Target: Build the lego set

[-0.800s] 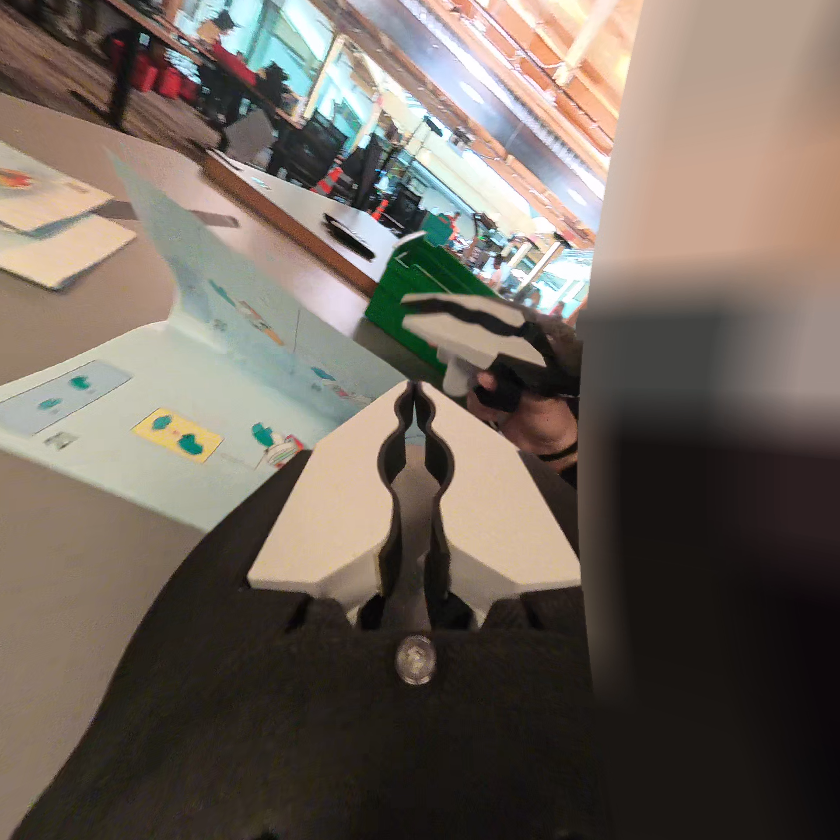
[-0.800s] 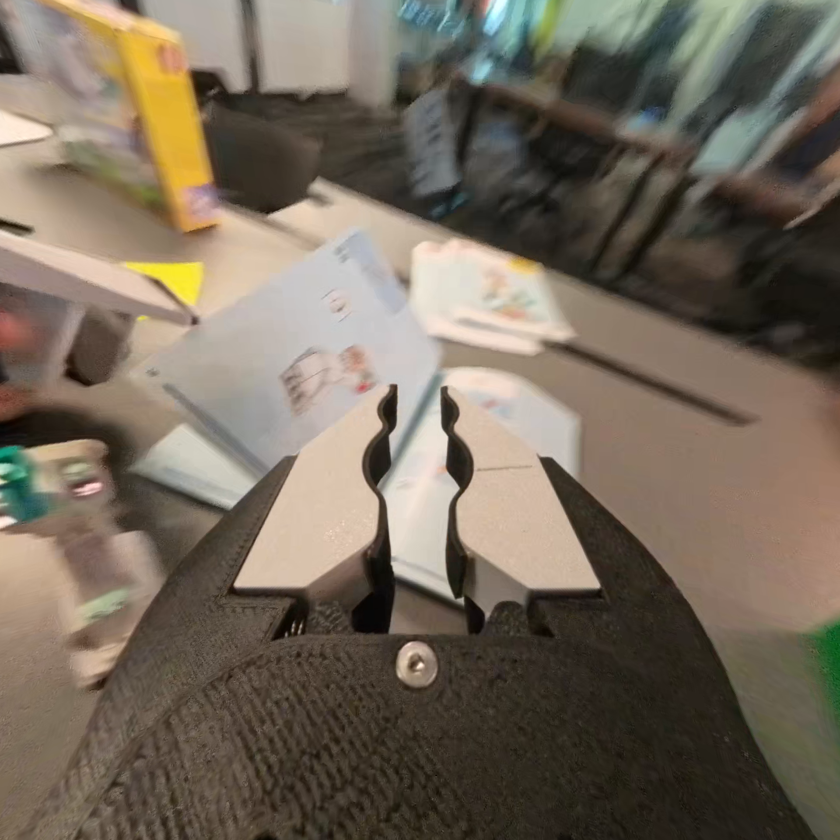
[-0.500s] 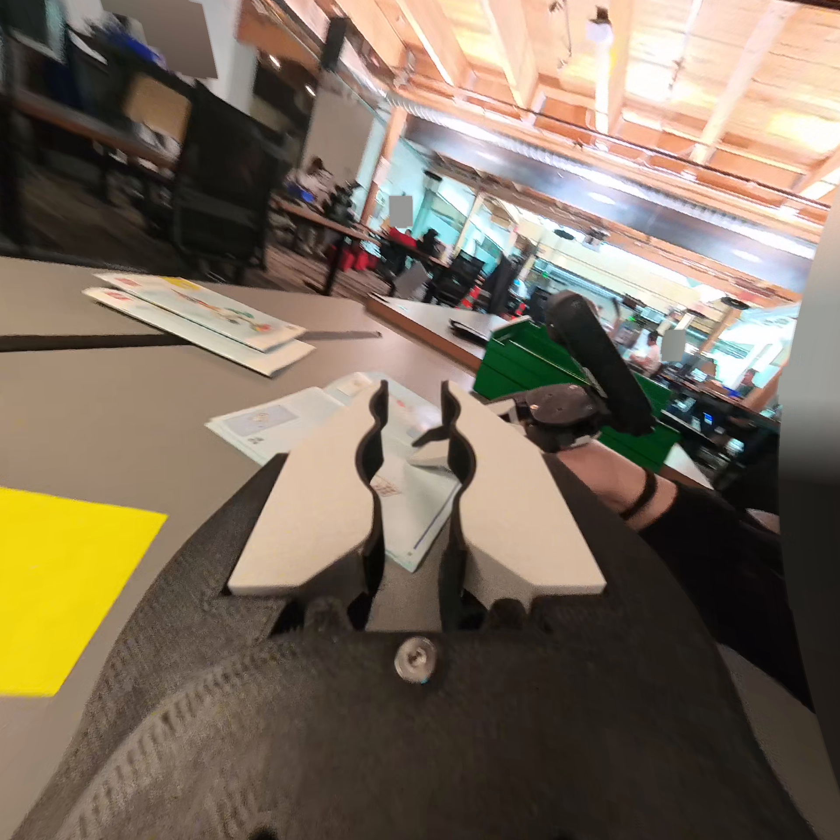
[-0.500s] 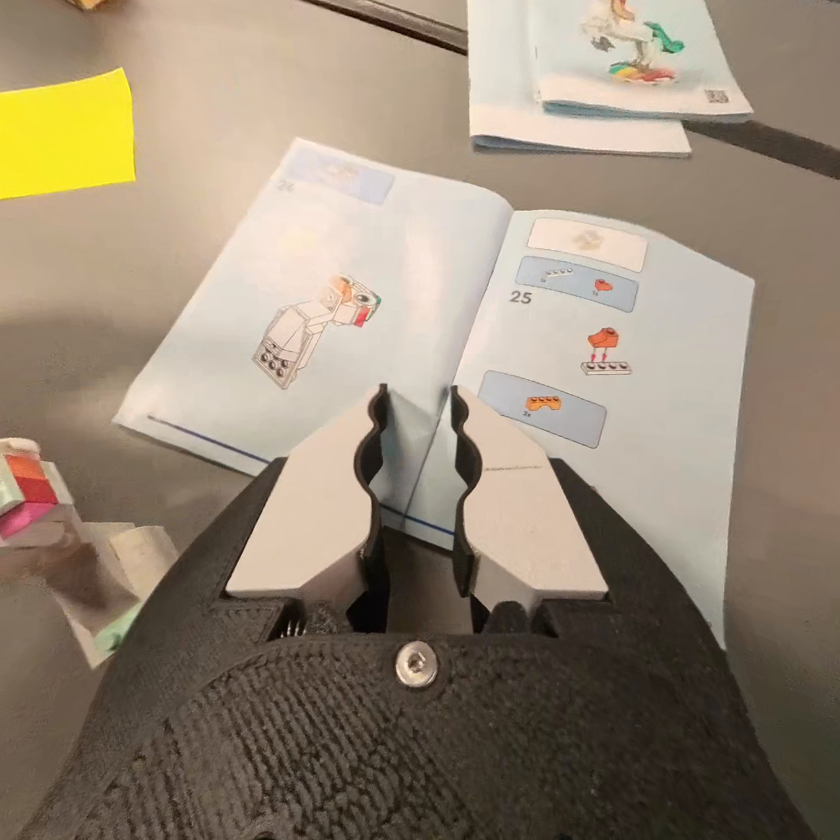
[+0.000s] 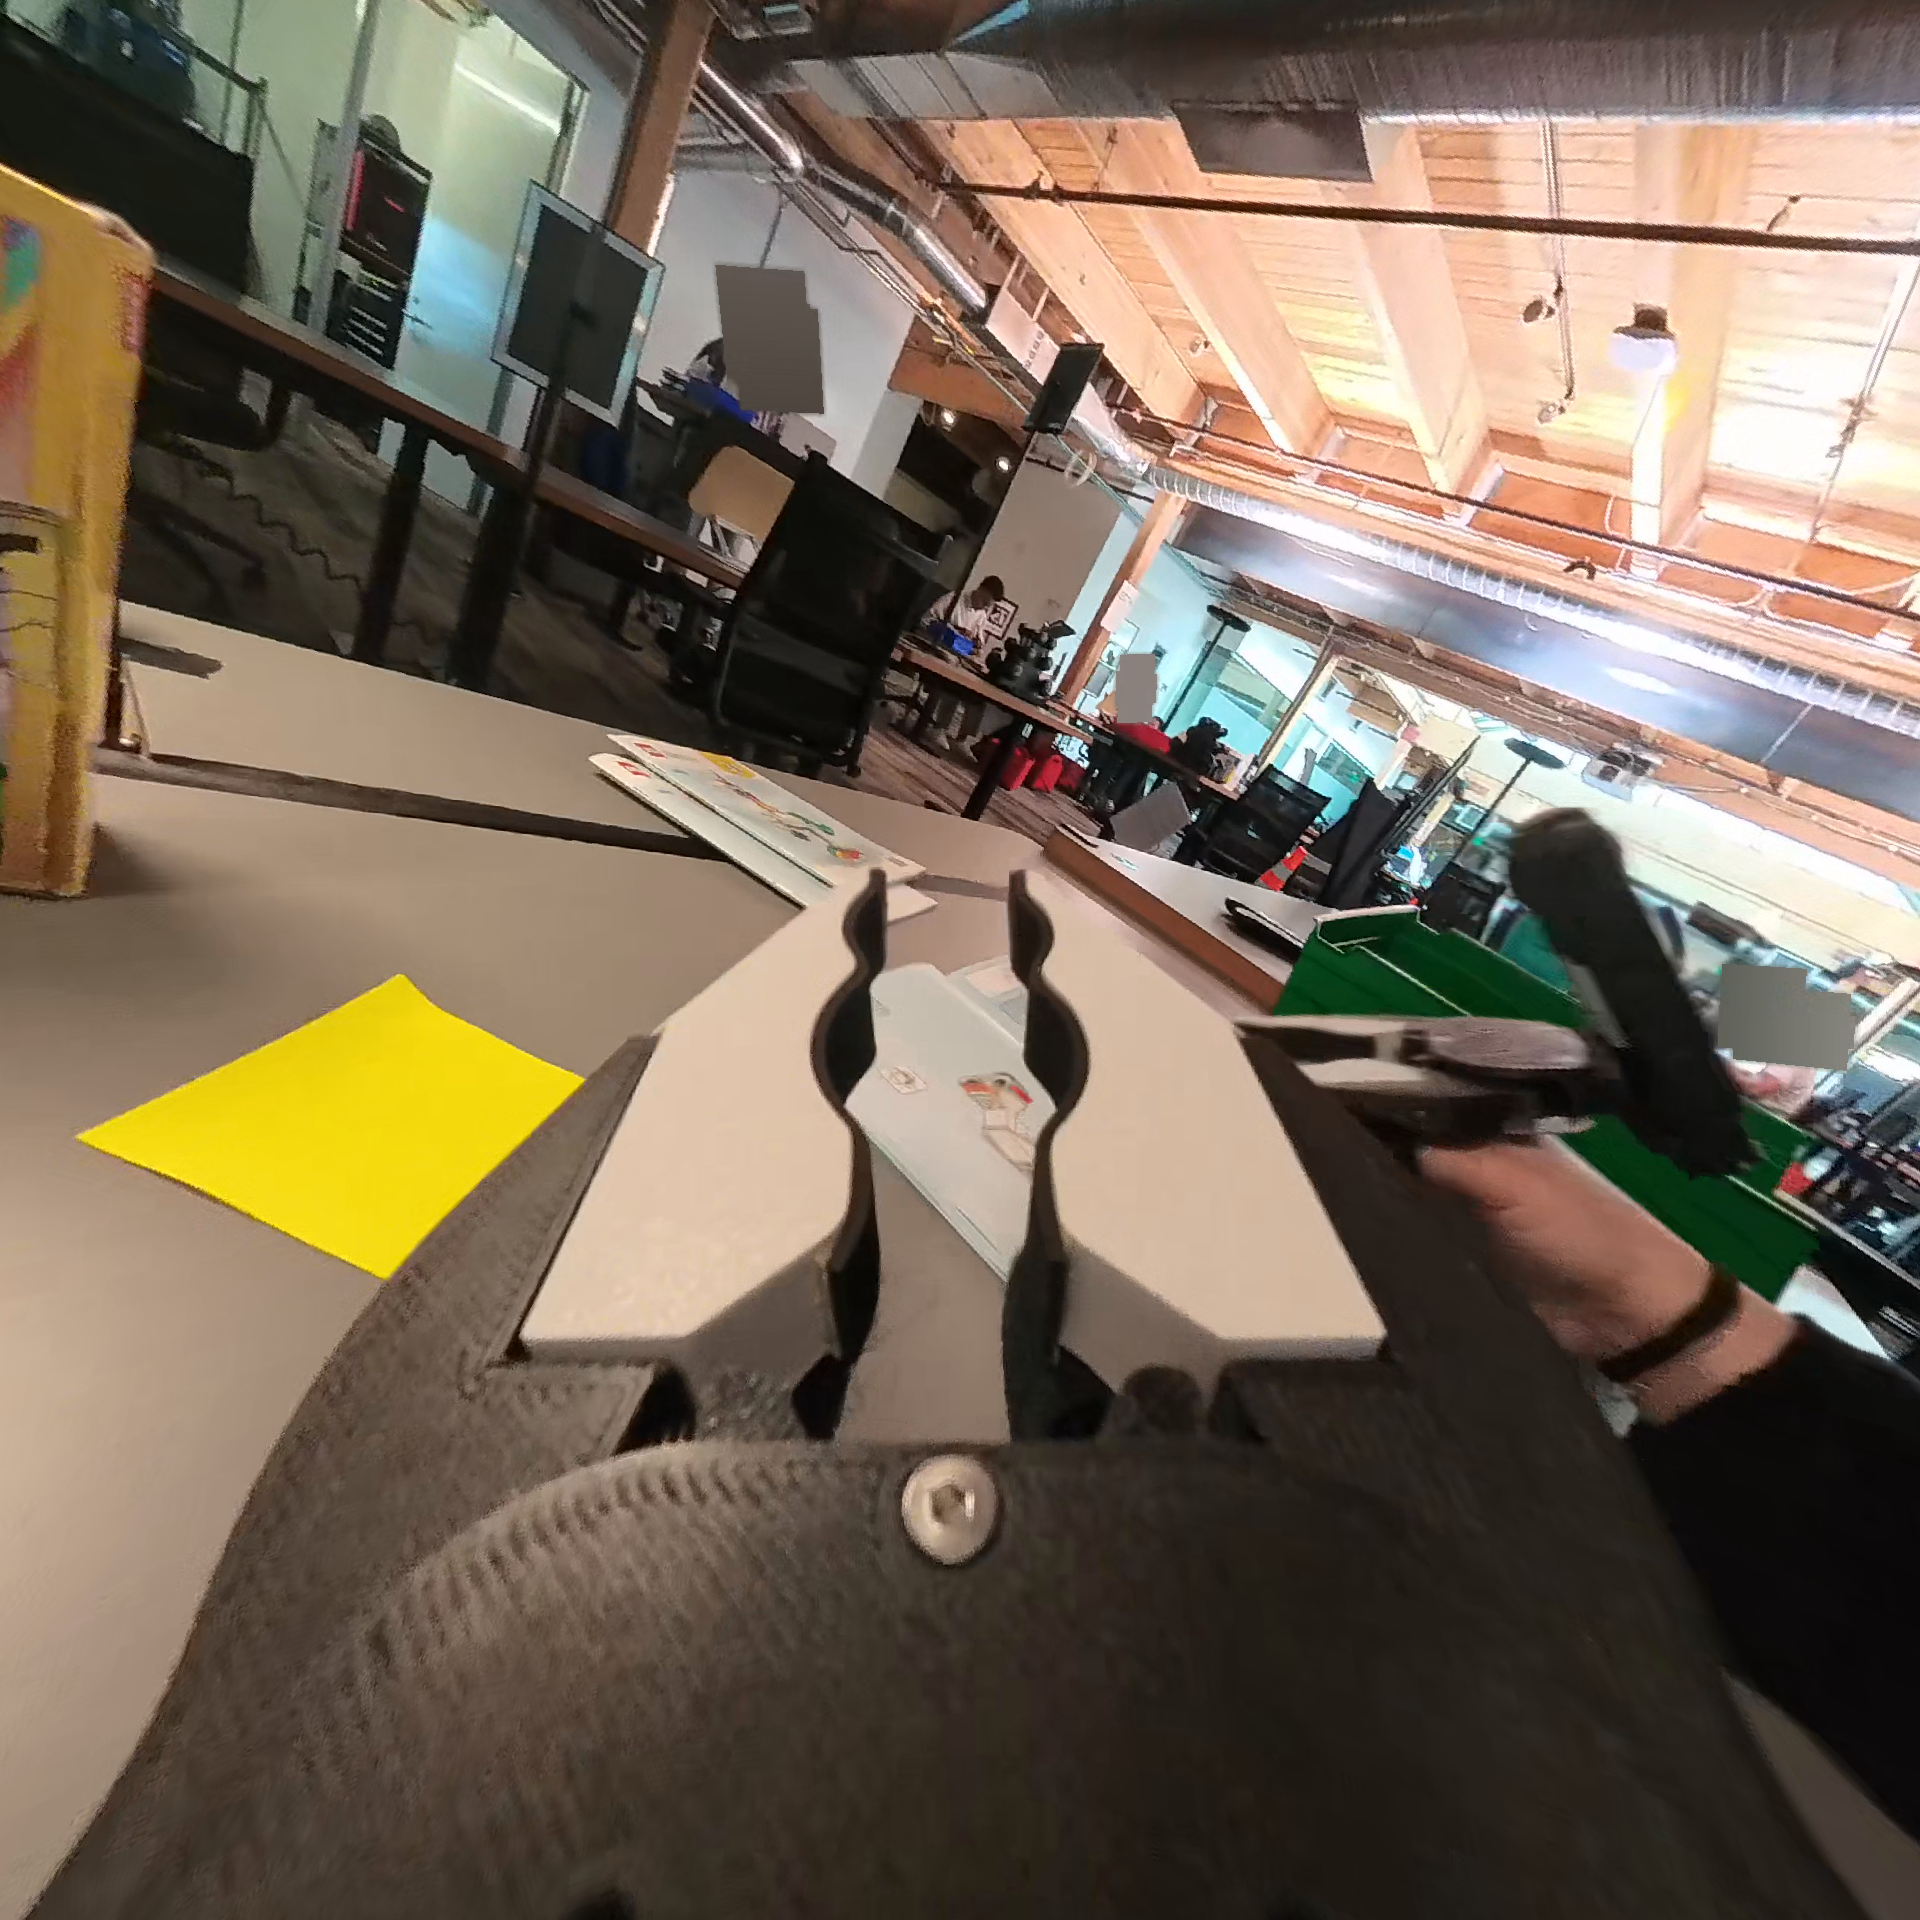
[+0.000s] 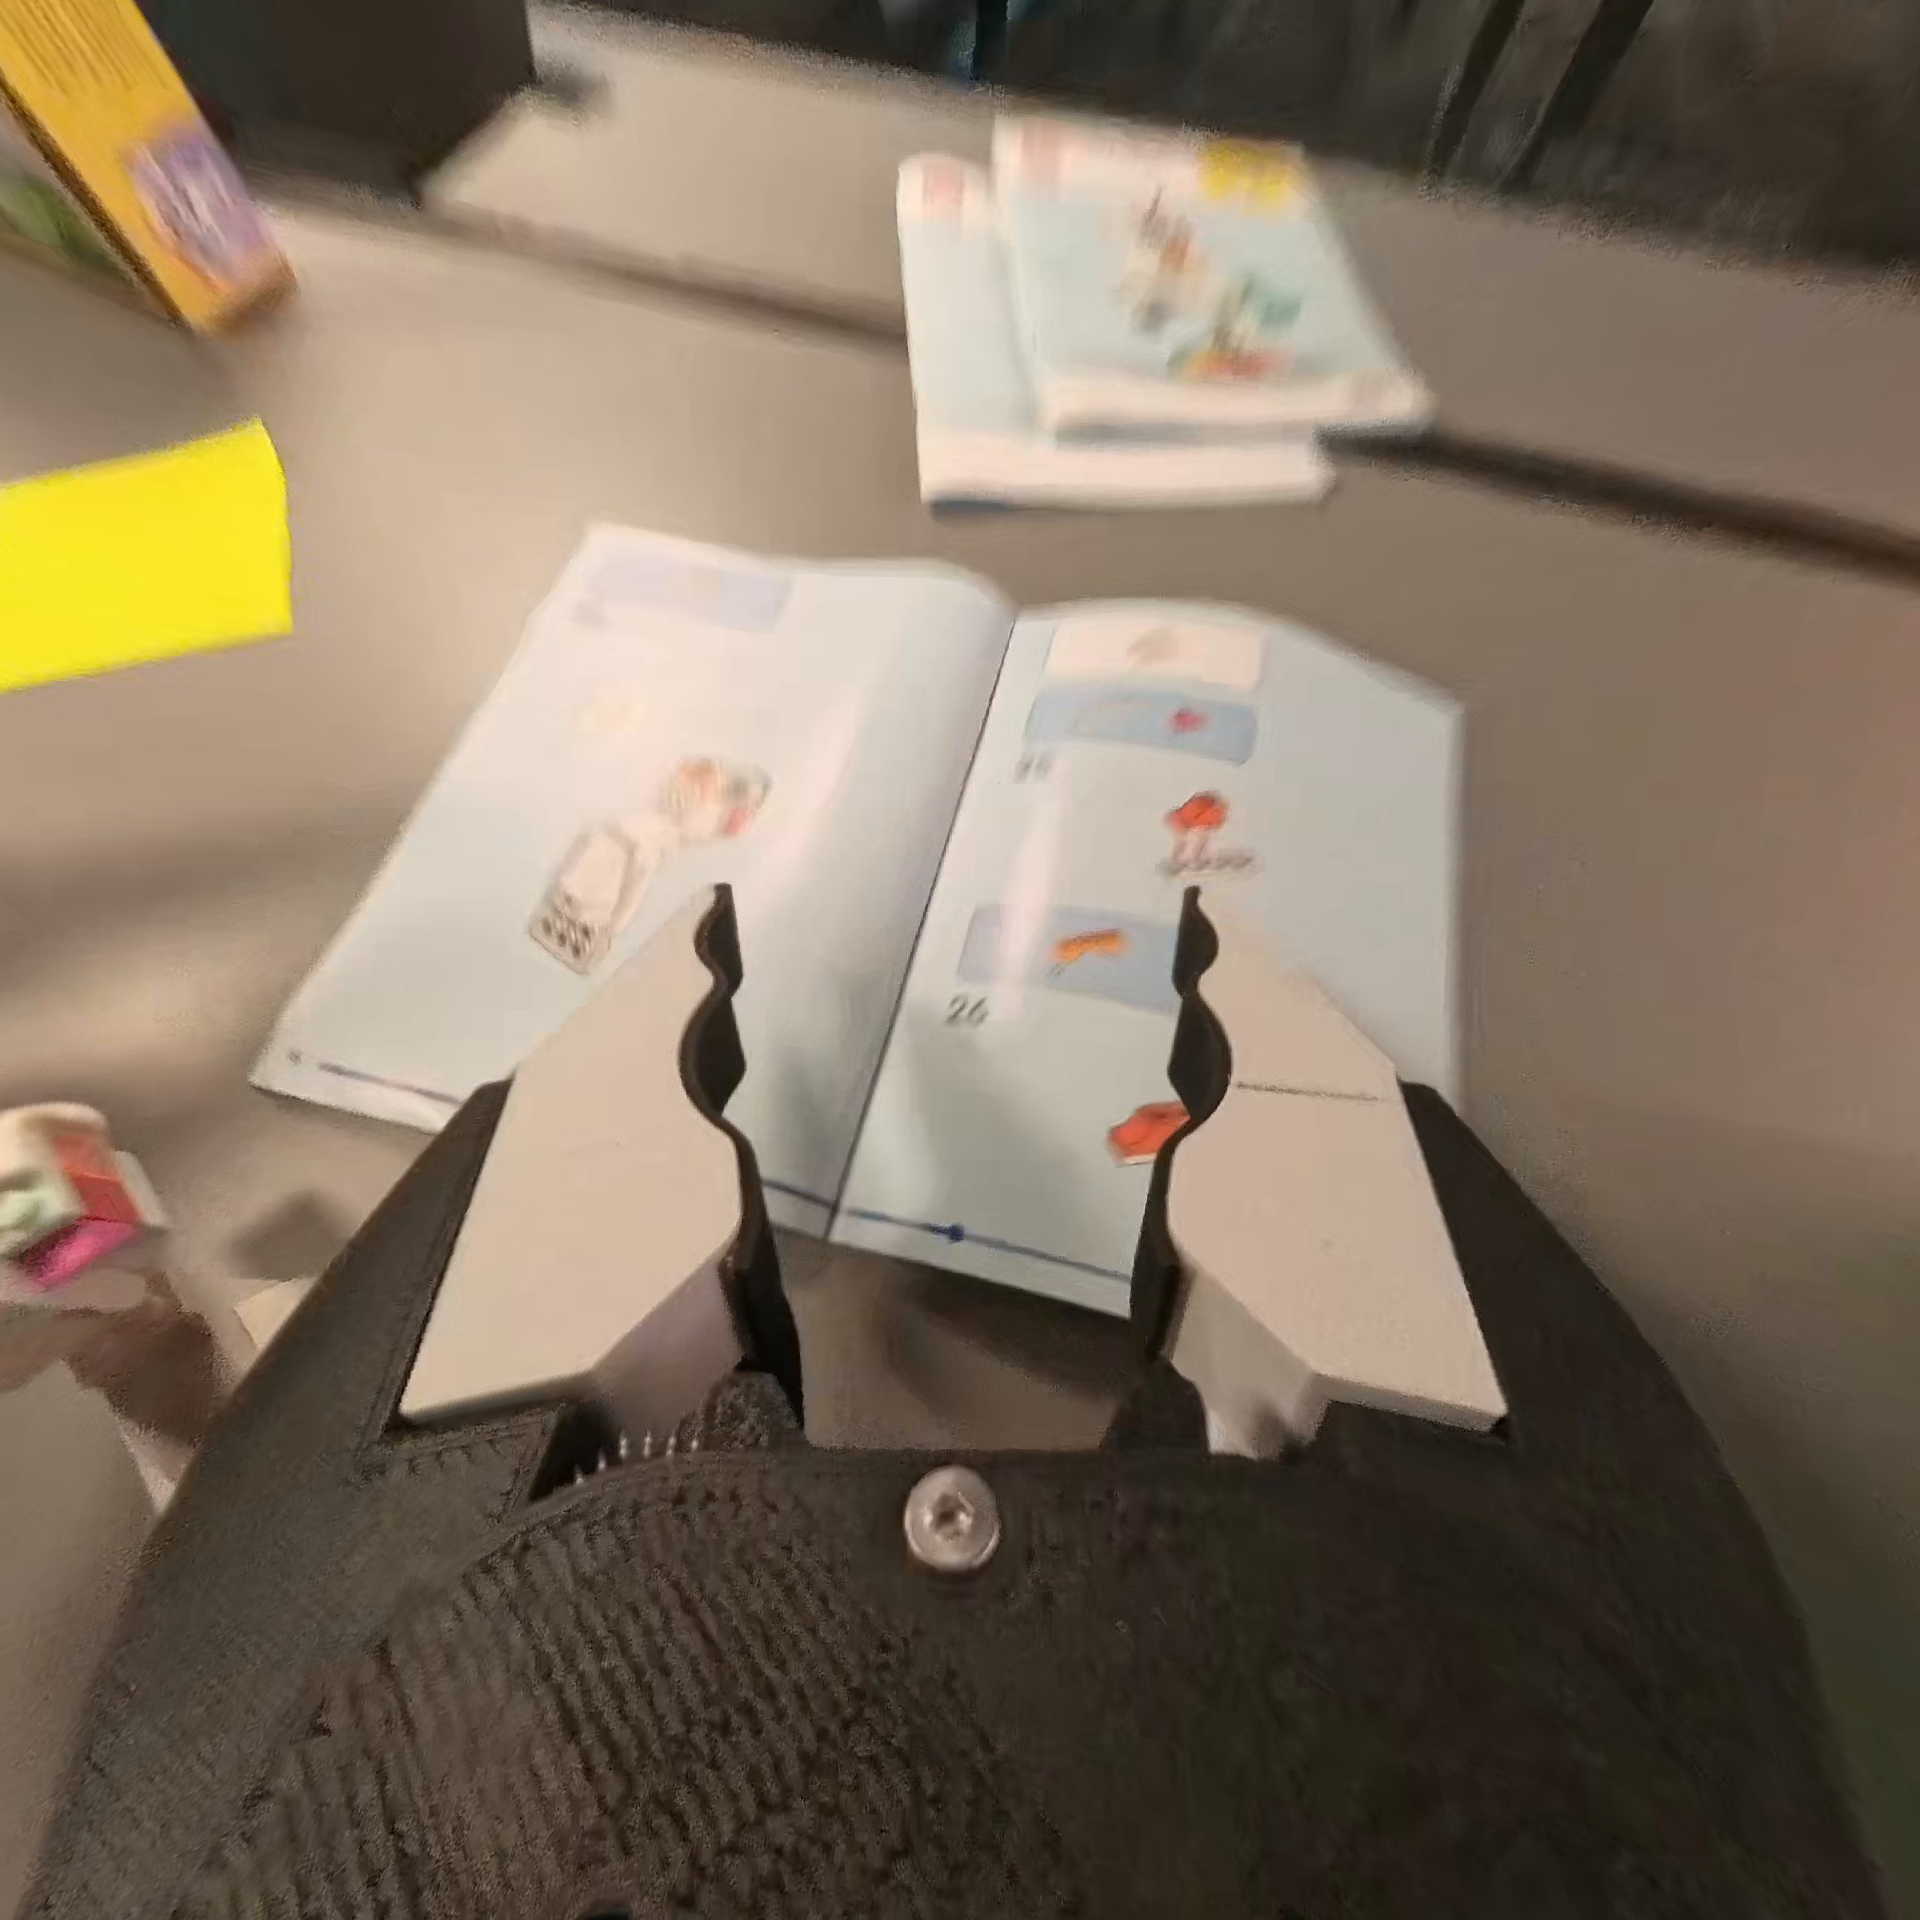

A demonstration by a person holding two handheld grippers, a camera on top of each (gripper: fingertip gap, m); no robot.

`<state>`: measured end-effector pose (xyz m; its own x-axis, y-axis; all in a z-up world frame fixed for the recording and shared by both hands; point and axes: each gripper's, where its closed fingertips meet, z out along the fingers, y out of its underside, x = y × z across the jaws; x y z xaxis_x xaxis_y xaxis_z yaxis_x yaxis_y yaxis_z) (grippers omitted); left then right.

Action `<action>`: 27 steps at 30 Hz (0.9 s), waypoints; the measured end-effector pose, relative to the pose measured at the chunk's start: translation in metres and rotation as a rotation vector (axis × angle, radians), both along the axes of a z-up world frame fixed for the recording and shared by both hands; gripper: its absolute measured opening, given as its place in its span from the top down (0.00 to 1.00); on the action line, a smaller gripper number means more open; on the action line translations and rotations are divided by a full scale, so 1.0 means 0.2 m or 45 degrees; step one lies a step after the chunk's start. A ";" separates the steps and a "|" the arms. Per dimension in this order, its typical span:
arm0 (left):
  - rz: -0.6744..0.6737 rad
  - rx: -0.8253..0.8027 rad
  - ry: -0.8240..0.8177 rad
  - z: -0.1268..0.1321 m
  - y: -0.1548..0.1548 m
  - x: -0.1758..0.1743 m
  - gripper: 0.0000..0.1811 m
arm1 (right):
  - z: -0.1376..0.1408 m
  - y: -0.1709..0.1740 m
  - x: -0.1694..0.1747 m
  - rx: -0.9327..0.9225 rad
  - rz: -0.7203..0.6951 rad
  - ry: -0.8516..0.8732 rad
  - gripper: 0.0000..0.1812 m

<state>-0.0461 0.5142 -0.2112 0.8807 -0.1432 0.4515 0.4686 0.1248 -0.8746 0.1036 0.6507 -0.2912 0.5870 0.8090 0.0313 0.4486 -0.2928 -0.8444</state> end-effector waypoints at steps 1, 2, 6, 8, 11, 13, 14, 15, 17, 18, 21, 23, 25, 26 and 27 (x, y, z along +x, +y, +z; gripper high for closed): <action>0.021 0.007 0.008 0.01 -0.01 -0.01 0.88 | 0.10 0.01 0.01 0.092 -0.006 0.081 0.54; 0.046 0.015 0.019 0.01 -0.01 -0.03 0.87 | 0.22 0.02 0.03 0.210 -0.015 0.168 0.54; 0.126 0.058 0.050 0.04 -0.05 -0.07 0.87 | 0.64 -0.04 0.24 0.800 -0.132 0.490 0.56; 0.141 0.071 0.055 0.05 -0.06 -0.08 0.87 | 0.70 -0.16 0.26 0.964 -0.005 0.557 0.58; 0.142 0.072 0.064 0.05 -0.06 -0.07 0.87 | 0.60 -0.38 0.17 1.000 0.395 0.514 0.60; 0.133 0.070 0.068 0.05 -0.05 -0.06 0.87 | 0.58 -0.42 0.16 1.030 0.478 0.486 0.57; 0.129 0.069 0.070 0.05 -0.05 -0.06 0.87 | 0.58 -0.44 0.16 1.028 0.522 0.489 0.56; 0.127 0.068 0.072 0.05 -0.05 -0.05 0.87 | 0.58 -0.47 0.15 1.009 0.563 0.499 0.57; 0.125 0.069 0.073 0.05 -0.05 -0.05 0.87 | 0.58 -0.51 0.15 0.991 0.612 0.520 0.57; 0.125 0.071 0.073 0.05 -0.05 -0.05 0.87 | 0.60 -0.52 0.15 1.021 0.612 0.535 0.57; 0.129 0.077 0.078 0.05 -0.05 -0.05 0.87 | 0.68 -0.51 0.19 1.198 0.489 0.567 0.58; 0.143 0.085 0.101 0.06 -0.06 -0.05 0.86 | 0.74 -0.48 0.23 1.355 0.309 0.571 0.65; 0.175 0.093 0.152 0.07 -0.06 -0.05 0.85 | 0.77 -0.43 0.27 1.435 0.147 0.534 0.75; 0.195 0.096 0.186 0.08 -0.07 -0.04 0.84 | 0.76 -0.43 0.27 1.423 0.131 0.531 0.78; 0.216 0.099 0.225 0.09 -0.07 -0.04 0.83 | 0.75 -0.43 0.25 1.397 0.136 0.541 0.82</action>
